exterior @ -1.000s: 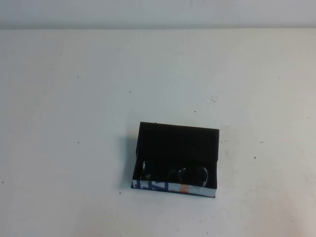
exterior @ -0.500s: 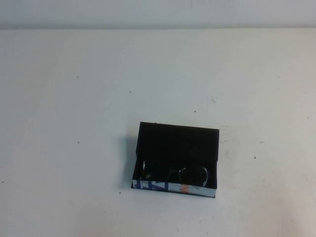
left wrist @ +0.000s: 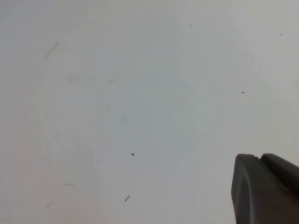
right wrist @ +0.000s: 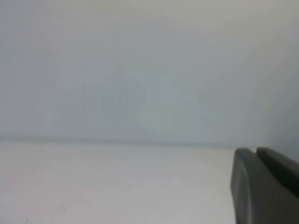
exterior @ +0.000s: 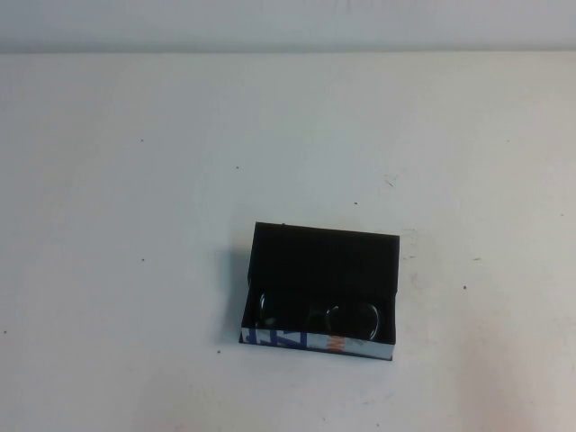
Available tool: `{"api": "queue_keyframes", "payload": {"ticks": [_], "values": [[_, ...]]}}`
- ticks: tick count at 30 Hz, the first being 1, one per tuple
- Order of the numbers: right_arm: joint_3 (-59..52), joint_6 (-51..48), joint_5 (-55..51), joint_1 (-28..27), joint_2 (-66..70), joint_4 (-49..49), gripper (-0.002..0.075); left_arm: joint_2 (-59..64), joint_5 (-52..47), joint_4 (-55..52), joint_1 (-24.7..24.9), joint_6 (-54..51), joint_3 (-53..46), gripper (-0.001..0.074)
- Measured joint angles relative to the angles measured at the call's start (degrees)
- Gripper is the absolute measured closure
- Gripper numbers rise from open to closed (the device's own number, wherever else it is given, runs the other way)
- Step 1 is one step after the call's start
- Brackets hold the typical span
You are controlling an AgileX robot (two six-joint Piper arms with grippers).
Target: Take glasses out of glasses case
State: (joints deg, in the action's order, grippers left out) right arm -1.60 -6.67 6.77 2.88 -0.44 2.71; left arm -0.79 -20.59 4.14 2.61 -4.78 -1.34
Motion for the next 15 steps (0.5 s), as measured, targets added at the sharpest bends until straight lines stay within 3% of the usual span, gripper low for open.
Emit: {"api": "queue_keyframes", "payload": {"ticks": [7,15], "values": [[0.0,0.0,9.79,0.0,0.0,0.65,0.0743,0.0,0.0,0.0,0.0,0.0,0.0,0.074],[0.47,2.91,38.28,0.0,-0.2,5.9,0.0743,0.0,0.0,0.0,0.0,0.0,0.0,0.074]]}}
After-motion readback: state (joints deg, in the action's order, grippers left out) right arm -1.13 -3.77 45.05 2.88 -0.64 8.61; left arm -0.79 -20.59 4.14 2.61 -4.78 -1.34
